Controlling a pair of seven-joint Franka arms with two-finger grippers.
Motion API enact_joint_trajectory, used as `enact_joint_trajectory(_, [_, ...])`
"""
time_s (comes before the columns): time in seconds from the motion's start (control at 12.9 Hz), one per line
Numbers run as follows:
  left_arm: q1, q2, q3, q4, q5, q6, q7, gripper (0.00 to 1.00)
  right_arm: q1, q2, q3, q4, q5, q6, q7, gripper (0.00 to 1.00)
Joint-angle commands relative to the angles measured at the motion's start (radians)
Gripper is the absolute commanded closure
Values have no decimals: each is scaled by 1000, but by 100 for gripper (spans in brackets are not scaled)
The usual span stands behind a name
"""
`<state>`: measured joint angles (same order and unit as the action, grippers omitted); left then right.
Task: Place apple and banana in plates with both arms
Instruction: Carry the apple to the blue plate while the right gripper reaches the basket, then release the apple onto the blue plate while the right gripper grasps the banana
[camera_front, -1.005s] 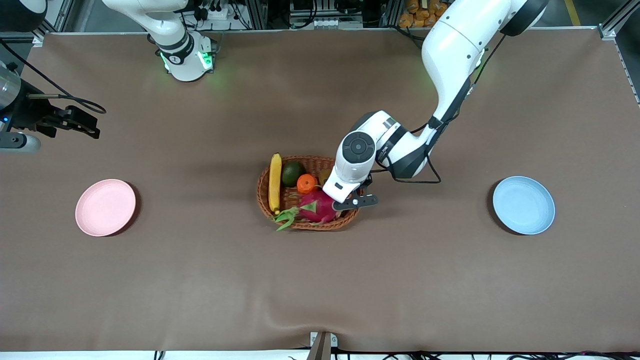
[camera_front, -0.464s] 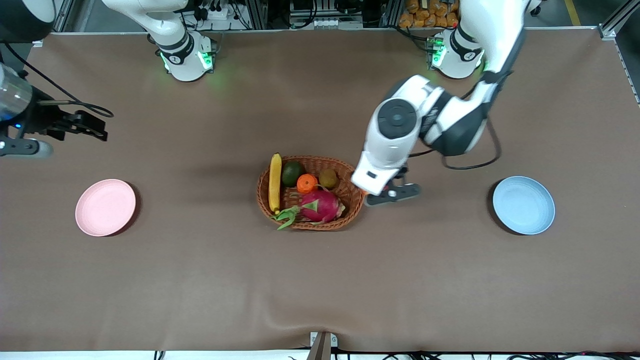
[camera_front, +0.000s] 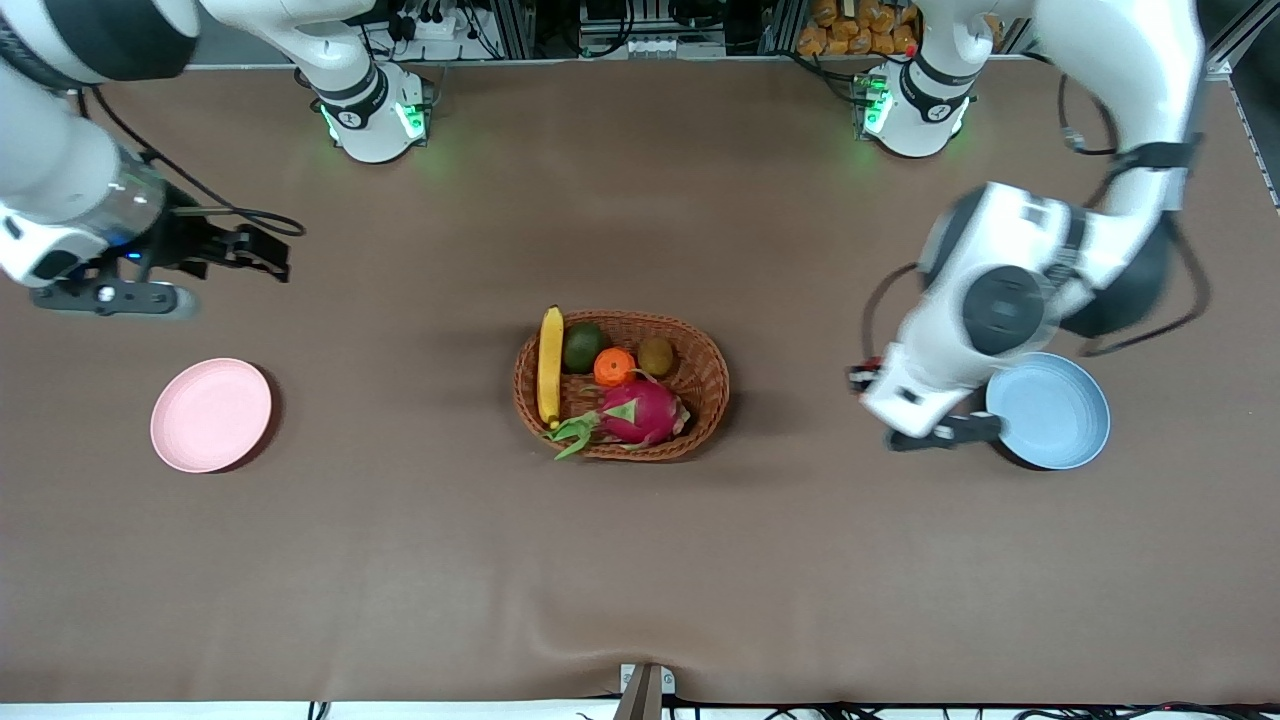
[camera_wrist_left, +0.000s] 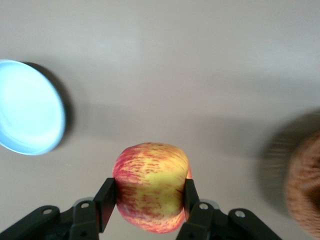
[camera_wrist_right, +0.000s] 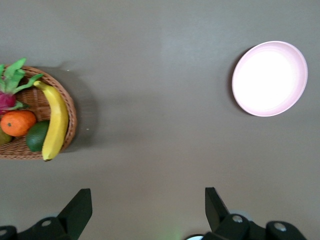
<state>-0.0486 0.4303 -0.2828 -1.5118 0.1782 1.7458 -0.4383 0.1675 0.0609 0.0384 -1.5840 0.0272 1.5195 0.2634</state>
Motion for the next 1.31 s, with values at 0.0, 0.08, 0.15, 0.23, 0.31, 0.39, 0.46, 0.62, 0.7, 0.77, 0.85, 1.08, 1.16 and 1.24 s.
enact_joint_trajectory(0.0, [149, -39, -13, -61, 62, 4, 227, 100, 55, 51, -5, 4, 25, 37, 54, 0])
enact_joint_trajectory(0.08, [201, -30, -13, -64, 67, 23, 324, 100, 84, 69, -6, 2, 25, 60, 60, 0])
enact_joint_trajectory(0.15, [266, -9, -13, -67, 69, 56, 408, 100, 102, 91, -6, -2, 25, 76, 98, 0])
enact_joint_trajectory(0.23, [332, 20, -13, -74, 70, 93, 484, 100, 136, 123, -5, -4, 25, 103, 162, 0])
enact_joint_trajectory(0.31, [381, 51, -13, -94, 69, 148, 566, 100, 182, 160, -6, -1, 22, 140, 203, 0])
enact_joint_trajectory(0.39, [419, 73, -13, -125, 64, 208, 613, 100, 205, 203, -5, 1, 20, 168, 223, 0])
enact_joint_trajectory(0.46, [447, 94, -13, -154, 64, 266, 631, 100, 224, 236, -5, 1, 22, 204, 226, 0])
enact_joint_trajectory(0.62, [492, 142, -15, -162, 52, 299, 696, 100, 251, 287, -5, 1, 23, 237, 226, 0])
enact_joint_trajectory(0.7, [522, 169, -16, -160, 41, 300, 731, 100, 268, 309, -5, -1, 25, 260, 237, 2])
enact_joint_trajectory(0.77, [538, 189, -18, -156, -6, 302, 757, 100, 282, 338, -5, 1, 25, 287, 272, 6])
enact_joint_trajectory(0.85, [538, 191, -16, -156, -56, 302, 770, 100, 296, 367, -5, 1, 25, 324, 315, 6])
enact_joint_trajectory(1.08, [539, 191, -16, -157, -104, 301, 774, 100, 334, 439, -6, 2, 11, 389, 329, 6])
enact_joint_trajectory(1.16, [544, 195, -16, -157, -123, 301, 777, 100, 340, 459, -6, 2, 10, 401, 330, 5])
enact_joint_trajectory(1.24, [555, 202, -16, -157, -138, 301, 783, 100, 355, 479, -6, 2, 10, 424, 332, 6])
